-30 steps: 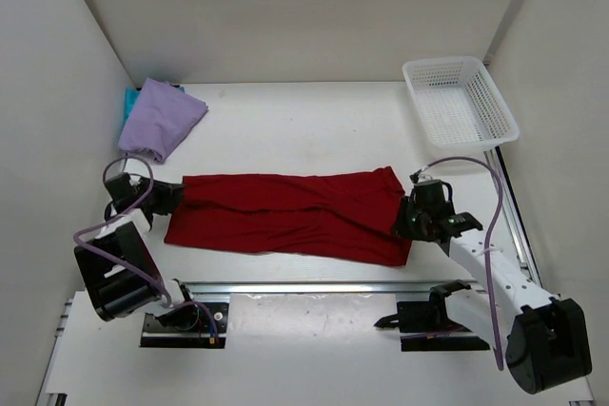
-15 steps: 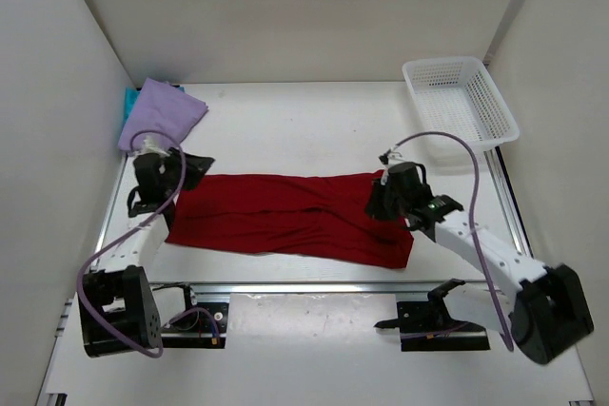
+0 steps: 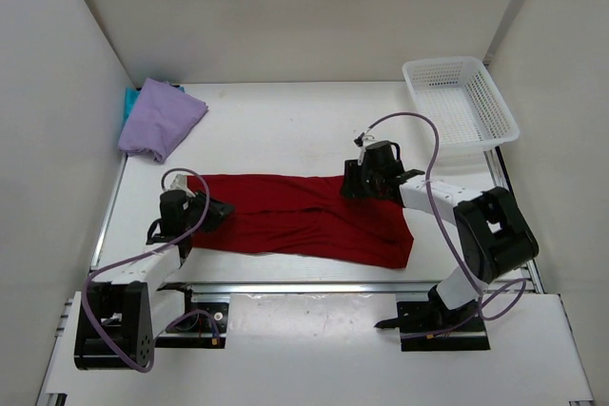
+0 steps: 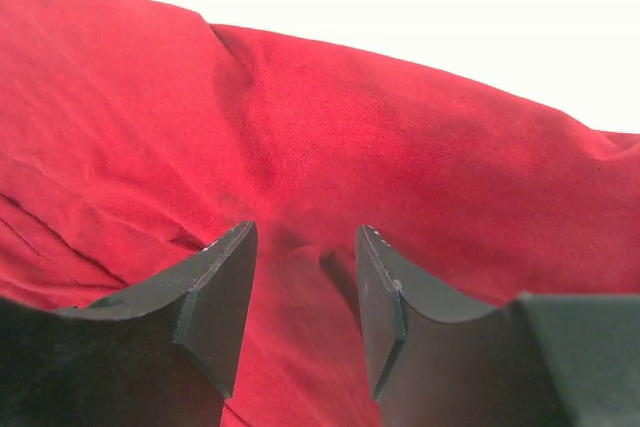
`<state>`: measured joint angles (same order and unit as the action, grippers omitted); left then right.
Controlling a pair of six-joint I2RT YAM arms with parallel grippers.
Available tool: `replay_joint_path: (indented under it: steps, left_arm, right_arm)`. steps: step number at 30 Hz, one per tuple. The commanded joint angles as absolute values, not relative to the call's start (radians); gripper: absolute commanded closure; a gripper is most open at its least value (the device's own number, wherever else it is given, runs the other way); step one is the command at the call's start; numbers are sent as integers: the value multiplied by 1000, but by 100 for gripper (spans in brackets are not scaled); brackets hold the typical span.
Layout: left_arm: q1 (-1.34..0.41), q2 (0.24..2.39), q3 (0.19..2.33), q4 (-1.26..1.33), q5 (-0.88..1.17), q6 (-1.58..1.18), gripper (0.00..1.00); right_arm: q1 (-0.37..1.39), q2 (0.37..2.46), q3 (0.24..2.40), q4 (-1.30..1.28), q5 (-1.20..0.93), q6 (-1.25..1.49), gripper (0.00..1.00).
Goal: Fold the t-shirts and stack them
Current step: Fold the other side of the tshirt into a rectangle
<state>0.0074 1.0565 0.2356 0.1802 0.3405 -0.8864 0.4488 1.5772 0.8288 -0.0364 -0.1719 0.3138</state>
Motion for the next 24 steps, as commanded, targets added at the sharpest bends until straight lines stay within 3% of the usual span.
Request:
replay_joint_path:
  steps: [1, 3, 4, 6, 9, 18, 24]
  left_arm:
    - [-34, 1034, 206, 245, 333, -867, 67]
    - [-40, 1037, 207, 253, 330, -873, 67]
    - [-47, 1034, 207, 258, 333, -873, 67]
    - [-55, 1037, 210, 264, 334, -873, 67]
    - [-48, 1035, 204, 278, 337, -884, 68]
    - [-97, 1078, 212, 344, 339, -917, 69]
    - [-89, 1077, 238, 339, 345, -920, 68]
  right_arm:
    - [446, 1591, 857, 35, -186, 288, 58]
    - [452, 1597, 851, 40, -187, 285, 60]
    - [448, 1600, 859, 23, -204, 285, 74]
    - [465, 1595, 865, 6, -202, 288, 90]
    - [509, 1562, 858, -47, -189, 308, 100]
    - [708, 1411, 776, -227, -40, 503, 100]
    - [830, 1382, 686, -134, -26, 626, 95]
